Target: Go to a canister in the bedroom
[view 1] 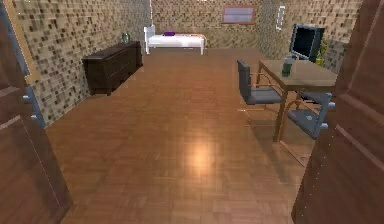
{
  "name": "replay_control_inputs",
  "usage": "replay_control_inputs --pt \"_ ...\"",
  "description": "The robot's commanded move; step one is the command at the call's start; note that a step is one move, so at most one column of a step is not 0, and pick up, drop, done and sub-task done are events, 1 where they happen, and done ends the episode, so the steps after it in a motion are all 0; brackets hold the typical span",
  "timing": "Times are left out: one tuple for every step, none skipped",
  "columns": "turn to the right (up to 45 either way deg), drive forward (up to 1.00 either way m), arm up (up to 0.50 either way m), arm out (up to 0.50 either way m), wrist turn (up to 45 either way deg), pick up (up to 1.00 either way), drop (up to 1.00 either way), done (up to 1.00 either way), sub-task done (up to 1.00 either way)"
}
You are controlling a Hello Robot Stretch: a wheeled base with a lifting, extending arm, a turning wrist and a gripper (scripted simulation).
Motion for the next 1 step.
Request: replay_control_inputs --pt "0.0 1.00 0.00 0.00 0.0 0.00 0.00 0.00 0.00"
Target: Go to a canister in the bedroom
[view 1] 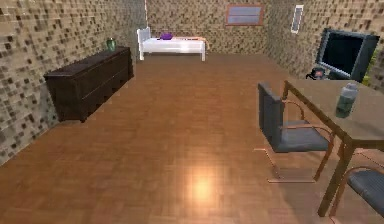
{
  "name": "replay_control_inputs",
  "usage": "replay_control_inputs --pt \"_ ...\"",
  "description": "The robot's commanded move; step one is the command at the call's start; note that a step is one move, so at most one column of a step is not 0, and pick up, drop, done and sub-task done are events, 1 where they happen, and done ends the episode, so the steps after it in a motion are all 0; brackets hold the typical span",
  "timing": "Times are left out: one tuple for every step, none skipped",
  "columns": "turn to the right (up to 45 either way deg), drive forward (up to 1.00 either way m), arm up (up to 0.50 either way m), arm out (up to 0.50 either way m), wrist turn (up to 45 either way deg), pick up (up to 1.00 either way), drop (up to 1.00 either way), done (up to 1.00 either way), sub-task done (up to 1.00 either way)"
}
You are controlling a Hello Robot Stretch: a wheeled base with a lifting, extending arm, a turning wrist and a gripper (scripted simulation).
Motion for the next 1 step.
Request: replay_control_inputs --pt "6.0 0.00 0.00 0.00 0.0 0.00 0.00 0.00 0.00"
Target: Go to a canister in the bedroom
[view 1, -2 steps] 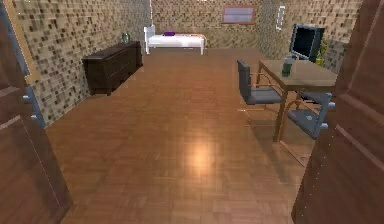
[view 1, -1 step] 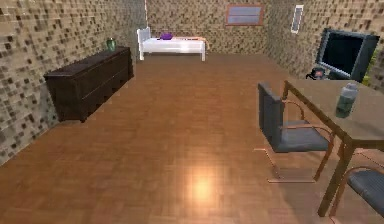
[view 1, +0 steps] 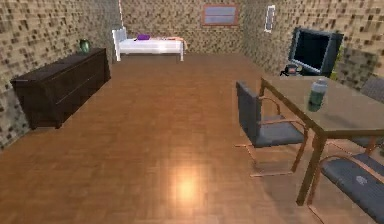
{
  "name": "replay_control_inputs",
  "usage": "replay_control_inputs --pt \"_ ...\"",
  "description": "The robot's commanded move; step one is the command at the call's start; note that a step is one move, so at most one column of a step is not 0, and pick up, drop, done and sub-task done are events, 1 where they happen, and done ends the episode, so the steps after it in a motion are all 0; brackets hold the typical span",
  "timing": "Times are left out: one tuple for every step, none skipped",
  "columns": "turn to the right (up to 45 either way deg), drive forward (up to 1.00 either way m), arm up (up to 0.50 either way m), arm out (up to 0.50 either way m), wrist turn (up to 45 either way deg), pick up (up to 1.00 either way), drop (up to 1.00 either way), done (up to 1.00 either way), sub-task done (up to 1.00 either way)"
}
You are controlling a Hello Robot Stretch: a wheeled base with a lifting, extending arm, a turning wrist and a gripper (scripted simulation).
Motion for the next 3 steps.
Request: replay_control_inputs --pt "0.0 0.50 0.00 0.00 0.0 0.00 0.00 0.00 0.00" --pt "45.0 0.00 0.00 0.00 0.0 0.00 0.00 0.00 0.00" --pt "6.0 0.00 0.00 0.00 0.0 0.00 0.00 0.00 0.00"
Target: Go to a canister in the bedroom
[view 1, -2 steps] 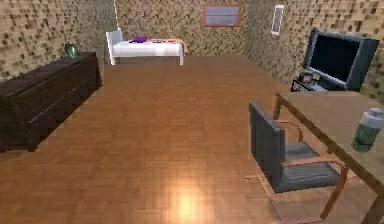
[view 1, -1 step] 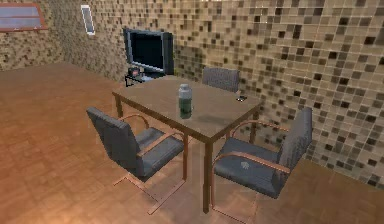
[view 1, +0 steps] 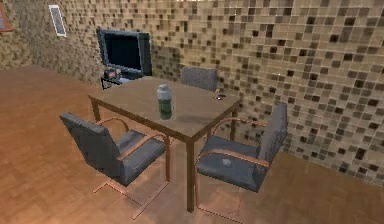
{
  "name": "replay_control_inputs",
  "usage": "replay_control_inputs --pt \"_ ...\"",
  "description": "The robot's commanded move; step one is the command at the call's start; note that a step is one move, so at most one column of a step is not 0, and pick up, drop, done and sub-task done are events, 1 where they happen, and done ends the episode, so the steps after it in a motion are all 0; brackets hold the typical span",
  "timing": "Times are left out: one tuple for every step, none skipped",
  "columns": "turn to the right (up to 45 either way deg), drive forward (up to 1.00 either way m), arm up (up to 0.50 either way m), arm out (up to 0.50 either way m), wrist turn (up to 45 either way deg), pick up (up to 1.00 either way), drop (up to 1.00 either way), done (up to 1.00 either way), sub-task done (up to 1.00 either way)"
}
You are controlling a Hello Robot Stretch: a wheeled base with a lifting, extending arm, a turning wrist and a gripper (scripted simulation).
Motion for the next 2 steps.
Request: replay_control_inputs --pt "0.0 0.50 0.00 0.00 0.0 0.00 0.00 0.00 0.00" --pt "-12.0 0.00 0.00 0.00 0.0 0.00 0.00 0.00 0.00"
